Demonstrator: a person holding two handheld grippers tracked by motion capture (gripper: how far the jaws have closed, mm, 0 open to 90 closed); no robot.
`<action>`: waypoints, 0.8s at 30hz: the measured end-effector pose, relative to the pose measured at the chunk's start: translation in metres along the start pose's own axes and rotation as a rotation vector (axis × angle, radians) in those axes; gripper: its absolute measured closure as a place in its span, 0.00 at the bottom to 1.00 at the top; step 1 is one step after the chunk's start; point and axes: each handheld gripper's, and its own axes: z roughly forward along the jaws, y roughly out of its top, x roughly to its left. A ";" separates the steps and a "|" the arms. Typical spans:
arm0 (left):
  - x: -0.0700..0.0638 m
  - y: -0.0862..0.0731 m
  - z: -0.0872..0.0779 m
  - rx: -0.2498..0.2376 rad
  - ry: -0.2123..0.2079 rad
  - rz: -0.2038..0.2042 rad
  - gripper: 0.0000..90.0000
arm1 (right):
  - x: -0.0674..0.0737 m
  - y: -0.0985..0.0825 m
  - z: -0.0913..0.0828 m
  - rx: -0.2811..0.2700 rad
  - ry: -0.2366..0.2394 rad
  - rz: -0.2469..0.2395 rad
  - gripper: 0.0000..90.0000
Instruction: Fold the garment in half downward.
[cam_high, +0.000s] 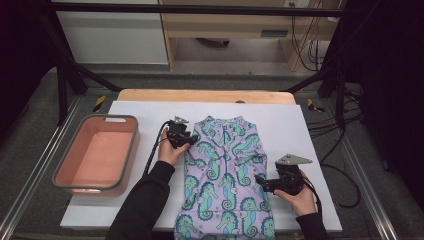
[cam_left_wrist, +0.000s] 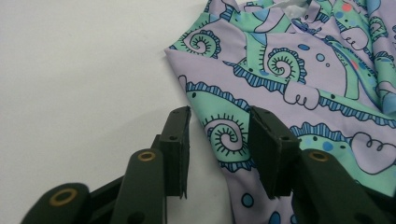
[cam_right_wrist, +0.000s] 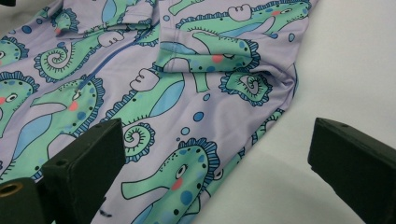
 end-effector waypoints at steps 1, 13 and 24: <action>0.000 0.000 0.001 0.002 -0.002 0.000 0.66 | 0.000 0.000 0.000 0.000 0.002 0.004 0.05; -0.004 0.001 0.006 0.012 -0.014 0.008 0.86 | 0.000 0.006 0.001 -0.013 0.014 0.007 0.13; -0.007 0.002 0.006 0.019 0.002 0.043 0.95 | -0.007 0.023 0.015 -0.012 -0.026 -0.002 0.13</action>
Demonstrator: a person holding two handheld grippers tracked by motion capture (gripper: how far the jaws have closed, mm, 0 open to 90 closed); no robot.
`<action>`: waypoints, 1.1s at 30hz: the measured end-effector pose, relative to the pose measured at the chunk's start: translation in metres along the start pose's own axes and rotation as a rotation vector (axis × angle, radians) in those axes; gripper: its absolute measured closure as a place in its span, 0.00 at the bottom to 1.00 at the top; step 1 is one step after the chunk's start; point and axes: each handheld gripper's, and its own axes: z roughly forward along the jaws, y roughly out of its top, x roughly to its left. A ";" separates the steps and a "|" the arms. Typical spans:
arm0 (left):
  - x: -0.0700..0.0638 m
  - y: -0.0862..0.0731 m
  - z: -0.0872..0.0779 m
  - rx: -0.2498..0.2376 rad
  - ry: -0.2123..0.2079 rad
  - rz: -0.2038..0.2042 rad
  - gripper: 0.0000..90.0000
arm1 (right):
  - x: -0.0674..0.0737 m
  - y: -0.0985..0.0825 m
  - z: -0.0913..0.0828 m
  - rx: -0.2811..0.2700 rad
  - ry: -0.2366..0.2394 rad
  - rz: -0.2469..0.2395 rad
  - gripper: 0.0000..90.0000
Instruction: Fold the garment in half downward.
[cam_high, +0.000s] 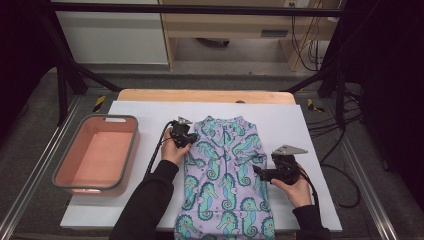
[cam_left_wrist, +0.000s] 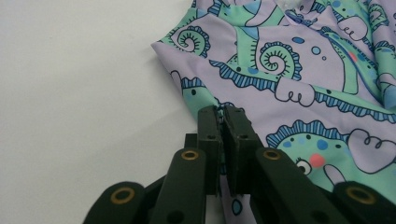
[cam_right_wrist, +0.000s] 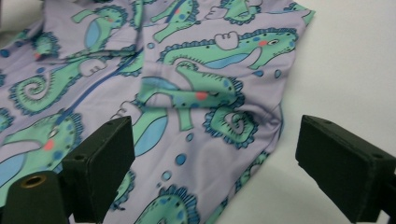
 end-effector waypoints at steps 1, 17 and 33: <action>-0.001 0.001 0.000 0.005 0.003 0.010 0.95 | -0.002 0.002 0.002 0.000 -0.006 0.000 0.13; 0.005 -0.002 0.000 -0.013 -0.035 -0.004 0.95 | -0.020 0.029 0.026 -0.004 -0.059 0.025 0.12; 0.007 -0.003 0.001 -0.020 -0.049 0.000 0.95 | -0.052 0.046 0.061 0.027 -0.104 0.077 0.32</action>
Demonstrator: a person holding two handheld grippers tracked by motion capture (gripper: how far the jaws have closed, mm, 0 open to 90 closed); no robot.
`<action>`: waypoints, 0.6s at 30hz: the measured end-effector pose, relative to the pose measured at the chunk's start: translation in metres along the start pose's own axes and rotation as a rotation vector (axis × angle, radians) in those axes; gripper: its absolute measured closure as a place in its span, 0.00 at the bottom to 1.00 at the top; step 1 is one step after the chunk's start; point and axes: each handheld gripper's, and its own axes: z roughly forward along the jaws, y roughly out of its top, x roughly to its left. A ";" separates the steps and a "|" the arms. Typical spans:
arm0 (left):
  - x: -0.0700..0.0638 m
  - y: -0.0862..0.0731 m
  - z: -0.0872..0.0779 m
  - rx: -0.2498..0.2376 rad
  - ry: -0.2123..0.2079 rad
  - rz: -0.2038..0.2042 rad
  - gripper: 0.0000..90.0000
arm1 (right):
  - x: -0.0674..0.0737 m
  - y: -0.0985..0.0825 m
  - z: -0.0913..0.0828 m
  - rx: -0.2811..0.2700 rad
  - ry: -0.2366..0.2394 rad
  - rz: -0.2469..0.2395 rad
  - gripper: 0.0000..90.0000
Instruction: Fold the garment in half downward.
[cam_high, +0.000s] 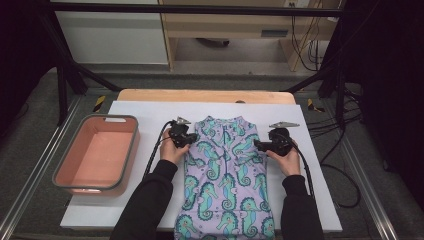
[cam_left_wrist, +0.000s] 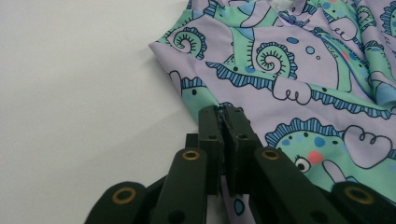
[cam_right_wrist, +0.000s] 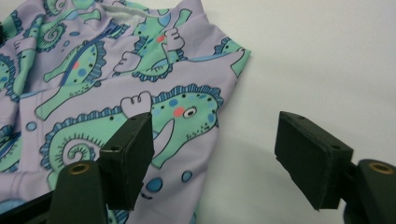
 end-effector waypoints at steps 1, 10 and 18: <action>0.000 0.000 0.000 0.000 -0.002 -0.002 0.95 | -0.001 0.000 0.002 -0.008 -0.004 -0.001 0.33; 0.002 0.000 0.000 -0.002 -0.011 -0.003 0.96 | -0.006 0.005 0.022 0.023 -0.005 0.016 0.48; 0.002 0.000 0.000 -0.002 -0.013 -0.006 0.96 | -0.008 0.003 0.029 0.012 0.030 0.016 0.65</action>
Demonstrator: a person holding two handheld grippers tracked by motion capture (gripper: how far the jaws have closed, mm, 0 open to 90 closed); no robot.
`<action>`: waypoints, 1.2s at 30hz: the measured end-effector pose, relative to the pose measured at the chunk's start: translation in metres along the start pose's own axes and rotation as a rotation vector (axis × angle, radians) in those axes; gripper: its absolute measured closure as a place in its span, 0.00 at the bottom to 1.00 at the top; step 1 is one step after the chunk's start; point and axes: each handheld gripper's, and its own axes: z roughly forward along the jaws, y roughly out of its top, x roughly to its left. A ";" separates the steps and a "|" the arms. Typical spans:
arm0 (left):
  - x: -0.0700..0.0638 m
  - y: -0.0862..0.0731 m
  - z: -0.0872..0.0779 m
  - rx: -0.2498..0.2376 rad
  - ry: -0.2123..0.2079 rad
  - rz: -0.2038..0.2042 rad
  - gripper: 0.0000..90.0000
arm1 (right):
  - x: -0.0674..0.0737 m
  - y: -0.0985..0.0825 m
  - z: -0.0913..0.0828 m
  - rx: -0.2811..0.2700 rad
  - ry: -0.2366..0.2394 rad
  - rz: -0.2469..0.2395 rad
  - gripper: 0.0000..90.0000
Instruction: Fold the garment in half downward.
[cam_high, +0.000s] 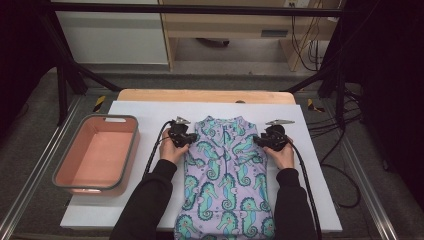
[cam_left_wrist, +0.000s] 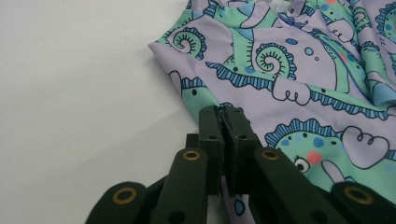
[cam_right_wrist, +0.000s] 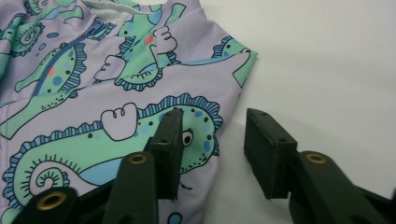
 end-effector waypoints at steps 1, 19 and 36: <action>0.000 0.000 0.000 0.000 0.000 -0.001 0.96 | 0.000 0.001 0.000 0.003 0.008 0.001 0.67; 0.002 0.003 -0.002 -0.014 -0.015 -0.053 0.97 | 0.007 0.009 0.002 0.073 0.057 0.011 0.97; -0.002 0.041 -0.042 -0.170 -0.067 -0.023 0.98 | 0.008 0.035 -0.030 -0.052 0.036 -0.024 0.97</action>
